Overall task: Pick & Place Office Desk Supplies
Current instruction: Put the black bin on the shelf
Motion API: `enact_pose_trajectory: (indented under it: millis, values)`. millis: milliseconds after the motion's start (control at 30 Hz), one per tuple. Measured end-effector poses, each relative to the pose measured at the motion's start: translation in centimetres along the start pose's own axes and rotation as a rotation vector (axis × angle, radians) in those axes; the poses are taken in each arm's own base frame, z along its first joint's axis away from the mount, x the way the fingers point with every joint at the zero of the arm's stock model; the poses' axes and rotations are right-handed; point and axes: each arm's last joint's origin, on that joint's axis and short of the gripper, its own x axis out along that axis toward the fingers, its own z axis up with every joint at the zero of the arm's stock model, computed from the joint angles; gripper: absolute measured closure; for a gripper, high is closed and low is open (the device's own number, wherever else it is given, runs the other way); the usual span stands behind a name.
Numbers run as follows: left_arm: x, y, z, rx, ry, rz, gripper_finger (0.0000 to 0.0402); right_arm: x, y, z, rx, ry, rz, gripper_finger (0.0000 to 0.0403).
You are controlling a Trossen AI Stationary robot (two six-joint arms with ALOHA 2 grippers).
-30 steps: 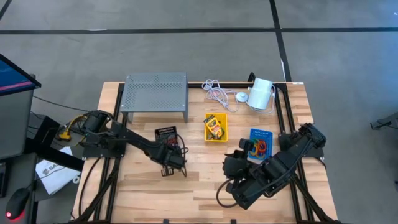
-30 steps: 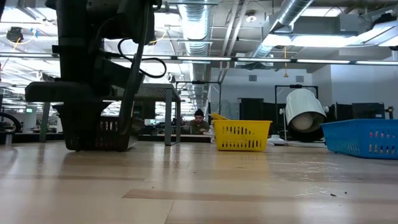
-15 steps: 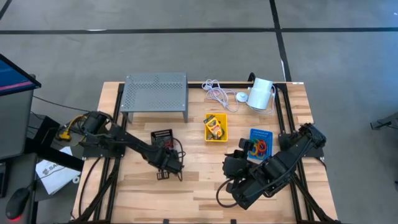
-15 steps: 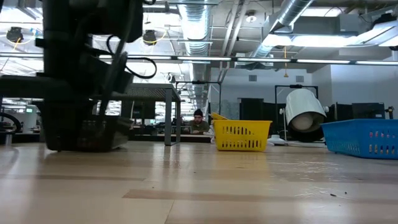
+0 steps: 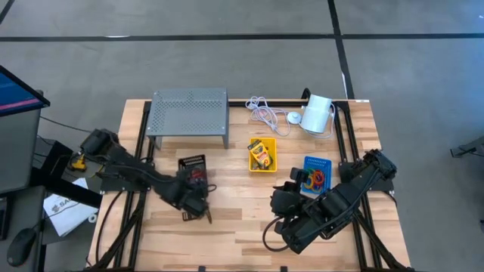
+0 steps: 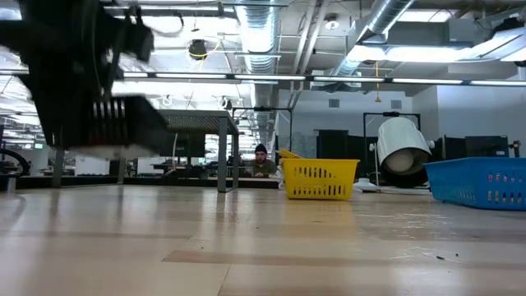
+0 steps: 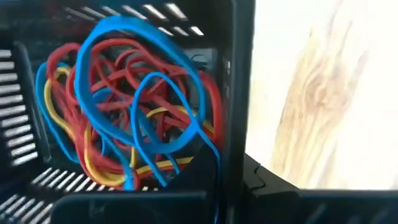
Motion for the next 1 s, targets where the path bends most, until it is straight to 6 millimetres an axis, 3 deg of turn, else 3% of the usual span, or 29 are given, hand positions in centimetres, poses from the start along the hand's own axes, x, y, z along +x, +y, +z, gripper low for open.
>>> enact_pose_trajectory:
  millis: [267,467,667,767,1000]
  values:
    - [-4.6,2.4,-2.2,-0.052,-0.113,0.011,0.0401,0.0,0.0,0.0,0.0,0.0,0.0,0.0278]
    - [-6.8,4.8,-4.0,-0.063,-0.053,0.084,0.0401,0.1,-0.1,0.1,-0.012,0.002,-0.004,0.0278]
    - [-9.2,7.2,-4.1,-0.008,0.054,0.189,0.0401,0.8,-0.7,0.5,0.003,0.011,-0.02,0.0278]
    - [-9.8,8.2,-3.3,0.044,0.034,0.157,0.0401,1.2,-1.0,0.7,0.014,0.018,-0.03,0.0278]
    - [-10.5,12.9,-2.9,0.031,0.042,0.167,0.0401,1.5,-1.3,0.9,0.024,0.023,-0.037,0.0278]
